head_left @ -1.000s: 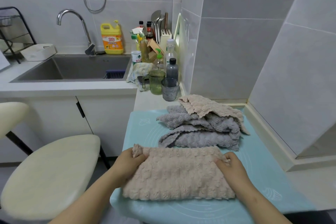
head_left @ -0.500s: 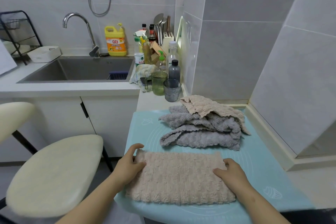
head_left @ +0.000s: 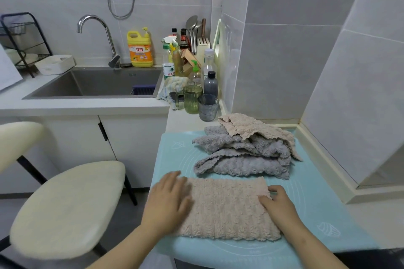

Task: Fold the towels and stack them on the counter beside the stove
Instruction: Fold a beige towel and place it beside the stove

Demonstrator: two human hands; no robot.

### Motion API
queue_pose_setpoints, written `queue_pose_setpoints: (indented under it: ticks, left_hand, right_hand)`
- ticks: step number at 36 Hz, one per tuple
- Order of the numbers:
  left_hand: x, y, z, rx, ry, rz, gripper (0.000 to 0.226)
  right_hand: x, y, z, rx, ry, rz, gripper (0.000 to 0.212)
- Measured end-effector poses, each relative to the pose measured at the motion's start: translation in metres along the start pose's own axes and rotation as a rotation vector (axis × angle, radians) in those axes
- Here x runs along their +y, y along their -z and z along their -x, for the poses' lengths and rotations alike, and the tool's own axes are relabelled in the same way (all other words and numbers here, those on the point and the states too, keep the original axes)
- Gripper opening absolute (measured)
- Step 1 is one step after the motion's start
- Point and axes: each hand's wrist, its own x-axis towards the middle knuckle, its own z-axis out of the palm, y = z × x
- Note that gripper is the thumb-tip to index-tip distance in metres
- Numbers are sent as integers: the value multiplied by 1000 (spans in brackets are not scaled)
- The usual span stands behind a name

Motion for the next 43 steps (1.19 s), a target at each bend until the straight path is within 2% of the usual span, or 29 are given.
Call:
queue_pose_setpoints:
  ticks: [1,3,5,9,11,12,14,16,18,20,23,25,27,28,30,33,35,37,39,43]
  left_hand:
    - [4,-3,1,-99,-51,-17,55]
    - [11,-12,-1,-218,-127,-2,91]
    - [13,-16,-2,-362,-81,15,116]
    - [16,-14,-4,-401,-80,-69,127]
    - [16,-10,-3,-368,-80,-116,117]
    - [17,-6,-3,-287,-106,-170,103]
    - [21,-4,0,-139,-131,-185,60]
    - [24,-3,4,-9,-255,-117,36]
    - [25,-7,6,41,-388,-111,31]
    - [23,-14,7,2,-464,-175,31]
    - [23,-13,3,-149,-424,-175,30]
    - [27,-9,-1,-142,-399,-175,32]
    - [32,-4,-3,-141,-317,-67,32]
    - [34,0,-4,-168,-215,59,32]
    - [38,7,-7,-199,-7,338,32]
    - [39,19,-13,-220,281,843,21]
    - [41,30,-15,-304,524,1201,30]
    - [36,38,-17,-327,716,1443,47]
    - [27,44,-18,-319,785,1511,59]
    - [12,53,-15,-320,798,1525,79]
  right_hand:
    - [-1,0,1,-6,-10,0,43]
    - [-3,1,2,-30,-34,22,41]
    - [-4,1,3,-72,-63,77,35]
    - [-1,5,4,-135,-86,128,20]
    - [0,7,6,-156,-75,68,13]
    - [-1,8,6,-158,-63,37,12]
    - [-4,9,8,-147,-42,-7,13]
    - [-8,11,7,-125,-30,-20,11]
    - [-12,11,5,-112,-27,-17,19]
    - [-16,11,4,-117,-31,-21,20]
    - [-22,12,6,-142,-30,-51,13]
    - [-25,13,8,-159,-18,-70,11]
    - [-29,12,10,-170,-6,-105,11]
    - [-32,12,11,-173,-1,-119,9]
    - [-39,10,13,-180,7,-172,5]
    - [-55,0,16,-194,26,-255,6]
    - [-67,-11,21,-216,66,-270,4]
    - [-81,-26,28,-278,117,-285,7]
    - [-93,-42,35,-375,155,-319,5]
    - [-108,-58,44,-546,180,-316,7]
